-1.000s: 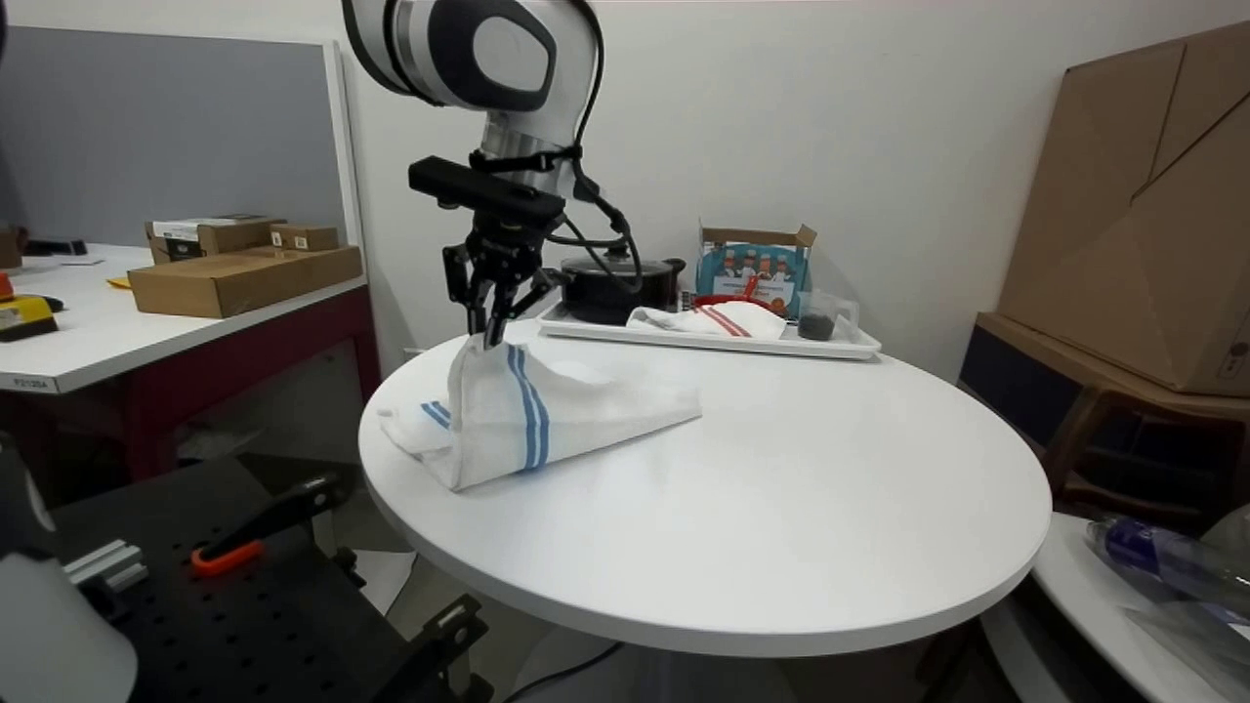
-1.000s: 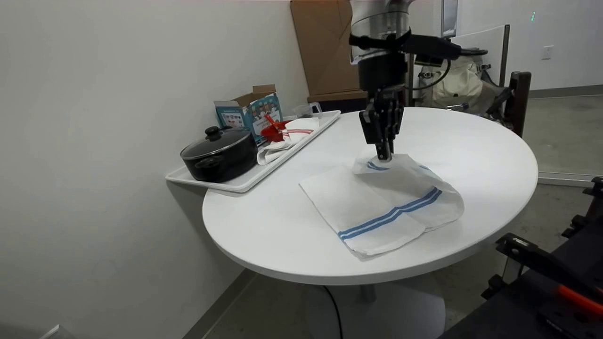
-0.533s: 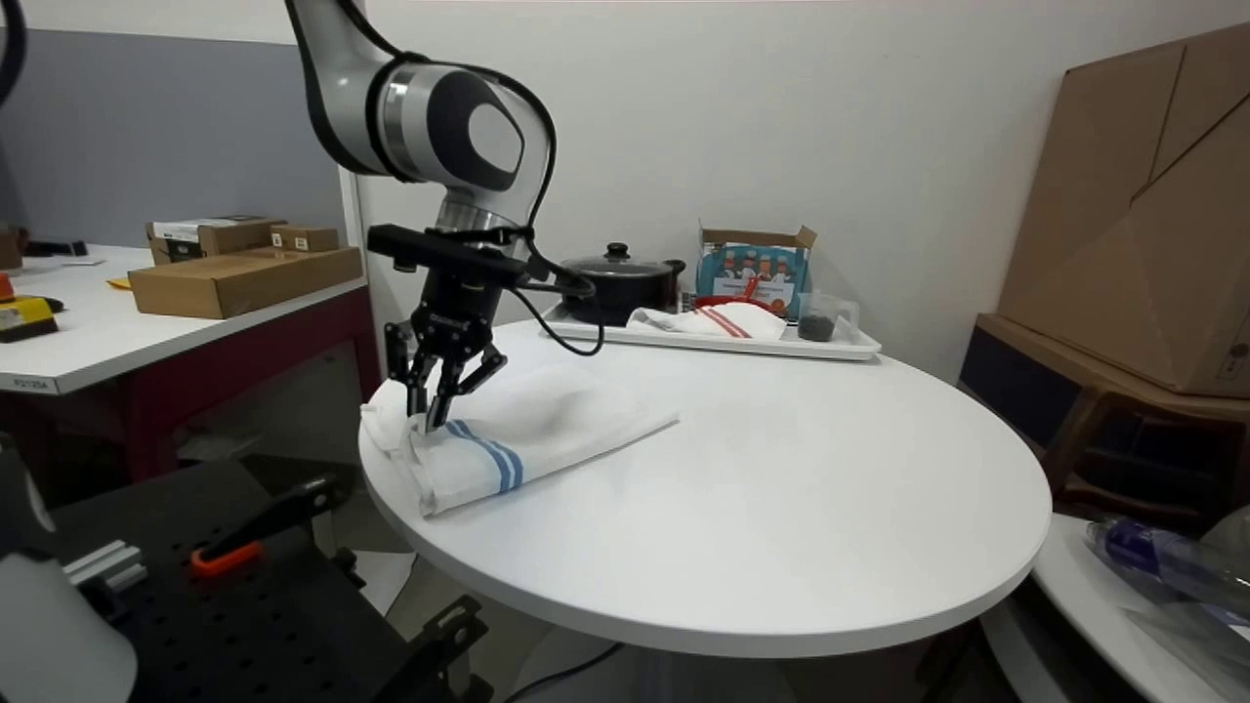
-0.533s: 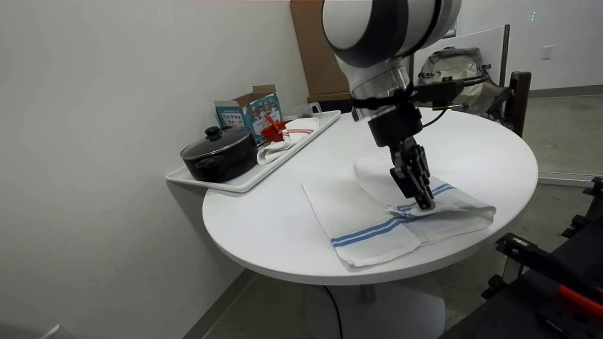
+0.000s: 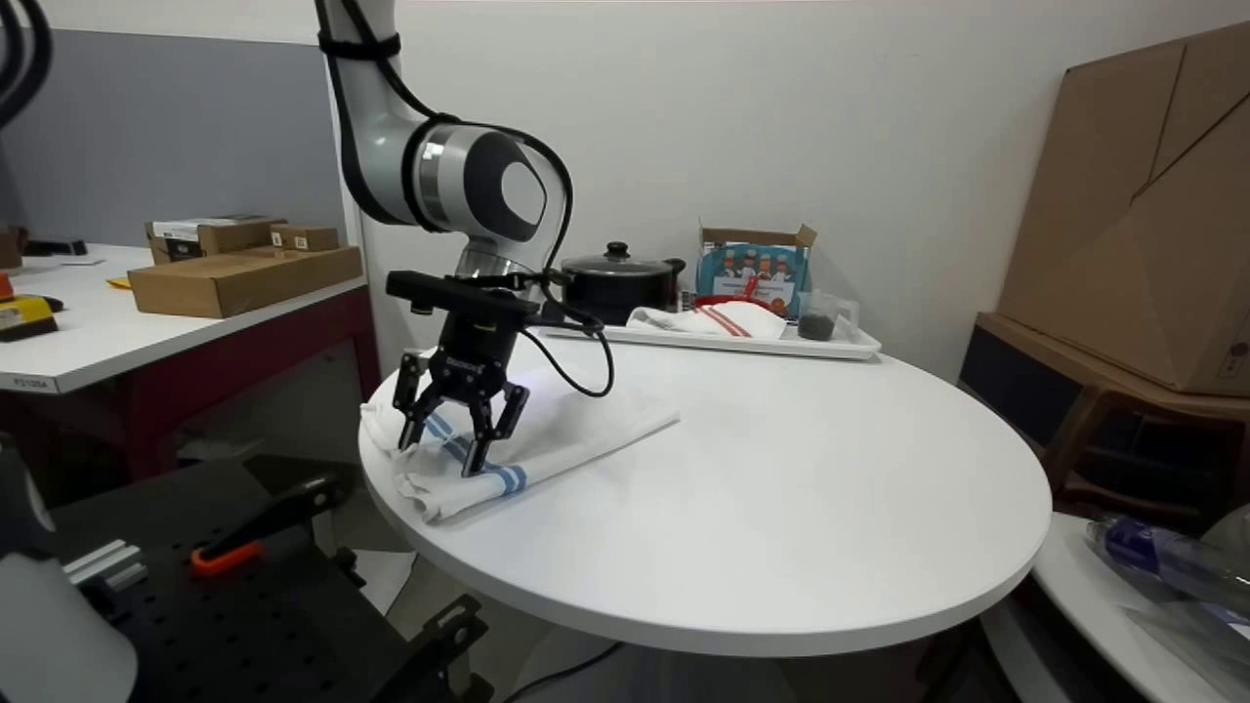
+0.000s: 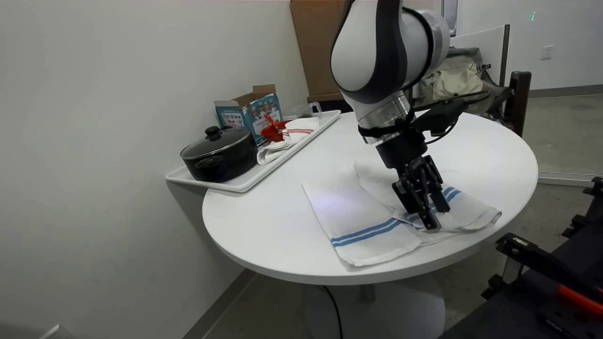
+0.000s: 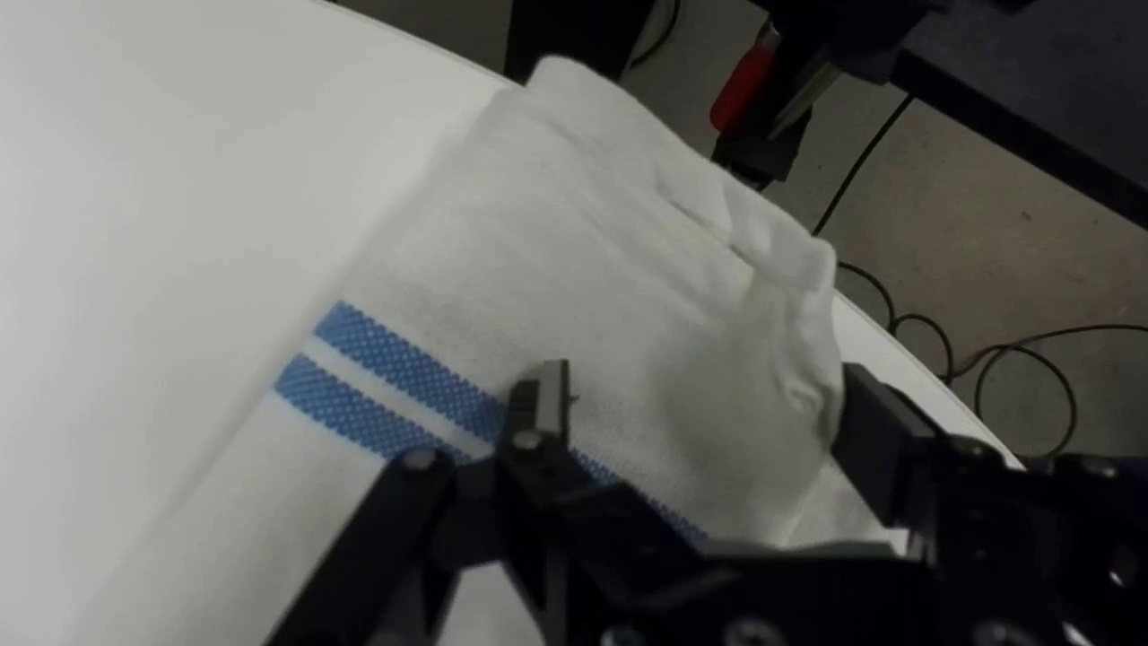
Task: Fold the towel on the table
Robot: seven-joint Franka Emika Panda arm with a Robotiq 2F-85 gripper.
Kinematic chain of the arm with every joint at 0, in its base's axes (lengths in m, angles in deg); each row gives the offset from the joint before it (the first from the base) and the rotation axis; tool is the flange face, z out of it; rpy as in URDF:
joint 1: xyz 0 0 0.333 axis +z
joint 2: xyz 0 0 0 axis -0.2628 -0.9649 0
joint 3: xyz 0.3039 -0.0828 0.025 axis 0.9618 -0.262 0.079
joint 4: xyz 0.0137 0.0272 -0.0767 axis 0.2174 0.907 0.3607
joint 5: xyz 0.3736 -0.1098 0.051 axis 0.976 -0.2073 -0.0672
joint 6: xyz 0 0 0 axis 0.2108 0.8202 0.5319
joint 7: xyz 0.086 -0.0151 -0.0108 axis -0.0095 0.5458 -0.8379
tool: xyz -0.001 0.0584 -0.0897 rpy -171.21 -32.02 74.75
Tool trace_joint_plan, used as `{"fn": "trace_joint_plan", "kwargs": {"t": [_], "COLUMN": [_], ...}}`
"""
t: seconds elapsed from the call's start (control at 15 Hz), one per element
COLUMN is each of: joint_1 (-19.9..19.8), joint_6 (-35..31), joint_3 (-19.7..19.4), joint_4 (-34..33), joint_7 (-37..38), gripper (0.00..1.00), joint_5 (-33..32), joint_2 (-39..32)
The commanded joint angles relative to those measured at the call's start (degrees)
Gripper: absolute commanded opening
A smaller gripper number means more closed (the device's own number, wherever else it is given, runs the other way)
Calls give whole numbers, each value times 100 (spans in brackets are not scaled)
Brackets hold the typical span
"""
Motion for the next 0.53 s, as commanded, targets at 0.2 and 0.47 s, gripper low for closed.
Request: {"fn": "trace_joint_plan", "kwargs": {"t": [0.2,0.47], "joint_1": [-245,-372], "joint_6": [-150,-449], "joint_3": [78,169], "joint_4": [-242,-286], "joint_7": [124,193], "gripper": [100,100], "joint_5": [453,1051], "joint_2": [-69,13]}}
